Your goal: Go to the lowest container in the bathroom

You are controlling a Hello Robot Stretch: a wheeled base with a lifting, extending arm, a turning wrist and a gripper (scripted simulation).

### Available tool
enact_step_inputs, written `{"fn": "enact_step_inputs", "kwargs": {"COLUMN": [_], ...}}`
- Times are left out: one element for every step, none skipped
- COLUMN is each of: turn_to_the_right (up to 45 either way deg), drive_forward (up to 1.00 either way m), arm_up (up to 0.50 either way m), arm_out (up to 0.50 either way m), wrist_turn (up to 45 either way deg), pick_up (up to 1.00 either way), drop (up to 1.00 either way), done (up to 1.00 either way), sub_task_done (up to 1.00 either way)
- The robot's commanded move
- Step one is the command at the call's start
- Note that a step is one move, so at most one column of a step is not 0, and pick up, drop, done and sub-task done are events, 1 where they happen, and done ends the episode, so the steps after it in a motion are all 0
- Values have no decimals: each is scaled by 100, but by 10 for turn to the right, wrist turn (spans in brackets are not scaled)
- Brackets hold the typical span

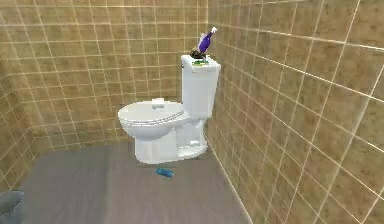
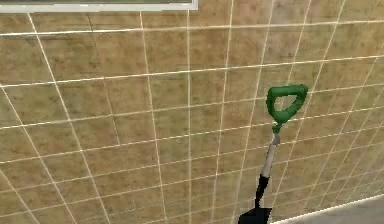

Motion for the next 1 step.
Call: {"fn": "enact_step_inputs", "kwargs": {"turn_to_the_right": [0], "drive_forward": [100], "arm_up": [0], "arm_out": [0], "wrist_turn": [0], "pick_up": [0], "drop": [0], "done": [0], "sub_task_done": [0]}}
